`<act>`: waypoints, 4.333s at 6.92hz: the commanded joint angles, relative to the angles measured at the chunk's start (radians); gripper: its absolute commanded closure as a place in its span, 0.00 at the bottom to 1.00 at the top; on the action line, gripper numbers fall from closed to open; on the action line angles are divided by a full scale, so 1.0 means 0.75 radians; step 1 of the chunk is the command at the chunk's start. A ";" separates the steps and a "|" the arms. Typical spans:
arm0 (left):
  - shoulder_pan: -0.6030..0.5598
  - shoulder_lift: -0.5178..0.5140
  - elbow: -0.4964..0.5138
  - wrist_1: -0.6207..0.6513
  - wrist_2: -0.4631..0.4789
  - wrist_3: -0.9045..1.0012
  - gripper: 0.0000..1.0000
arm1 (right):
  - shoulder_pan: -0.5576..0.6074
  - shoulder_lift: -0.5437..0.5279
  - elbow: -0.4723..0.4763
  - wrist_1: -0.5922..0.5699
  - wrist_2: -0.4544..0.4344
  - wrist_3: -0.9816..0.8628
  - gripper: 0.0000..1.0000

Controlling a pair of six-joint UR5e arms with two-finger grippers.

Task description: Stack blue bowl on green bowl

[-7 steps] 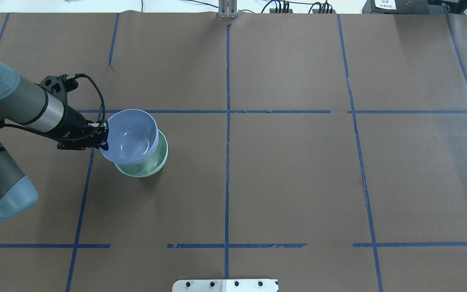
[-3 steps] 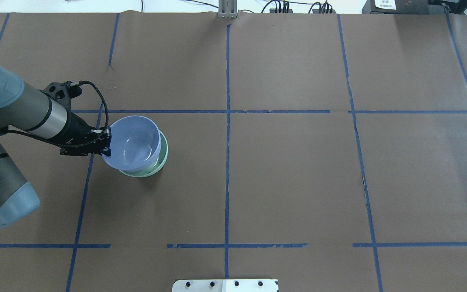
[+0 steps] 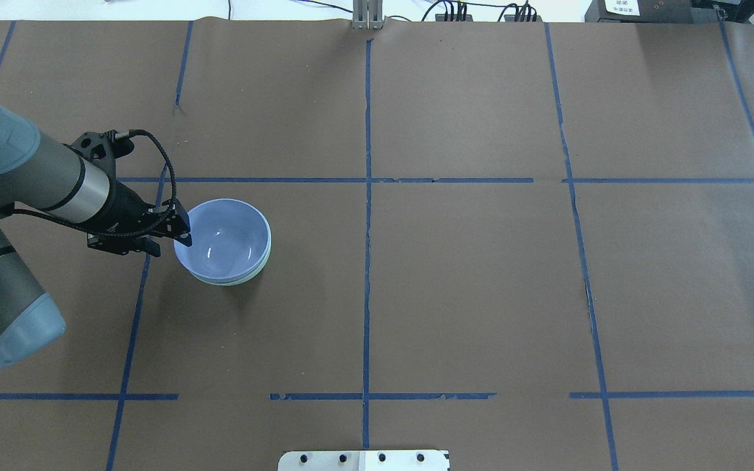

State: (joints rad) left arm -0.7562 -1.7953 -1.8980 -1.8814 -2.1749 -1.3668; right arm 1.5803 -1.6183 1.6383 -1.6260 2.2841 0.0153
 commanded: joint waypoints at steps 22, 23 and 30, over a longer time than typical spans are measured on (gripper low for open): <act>-1.094 0.475 0.277 0.298 -0.199 1.959 0.00 | 0.000 0.000 0.000 0.000 0.000 0.000 0.00; -1.094 0.475 0.277 0.296 -0.199 1.959 0.00 | 0.000 0.000 0.000 0.000 0.000 0.000 0.00; -1.094 0.463 0.267 0.298 -0.197 1.959 0.00 | 0.000 0.000 0.000 0.000 0.000 0.000 0.00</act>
State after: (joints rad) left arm -1.5779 -1.4480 -1.6973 -1.6579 -2.3225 0.1028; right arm 1.5803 -1.6184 1.6383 -1.6260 2.2841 0.0153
